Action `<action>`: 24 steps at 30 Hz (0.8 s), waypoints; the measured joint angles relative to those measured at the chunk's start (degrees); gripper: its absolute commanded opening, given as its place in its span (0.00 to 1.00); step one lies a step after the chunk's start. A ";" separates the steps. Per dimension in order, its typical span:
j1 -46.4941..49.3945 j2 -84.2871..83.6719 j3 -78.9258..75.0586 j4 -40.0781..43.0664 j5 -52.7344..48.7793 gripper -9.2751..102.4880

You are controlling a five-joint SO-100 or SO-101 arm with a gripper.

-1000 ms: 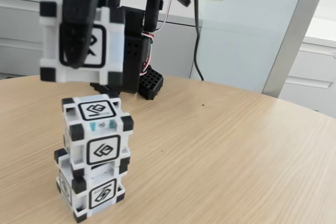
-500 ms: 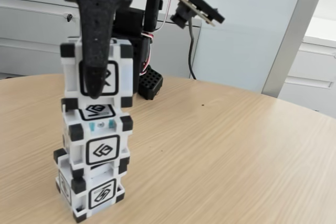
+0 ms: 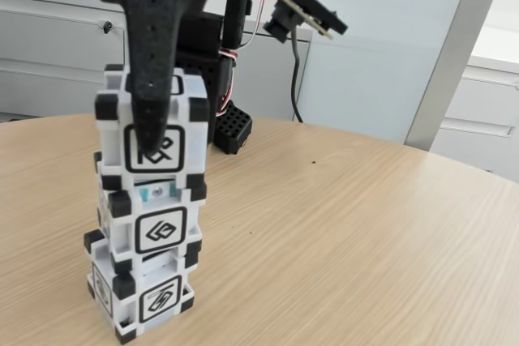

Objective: Stack cubes from left to right.

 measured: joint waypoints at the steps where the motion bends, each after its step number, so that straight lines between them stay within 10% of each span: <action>1: 0.00 0.00 0.00 0.00 0.00 0.36; 24: -0.09 16.61 0.00 0.00 -0.44 0.36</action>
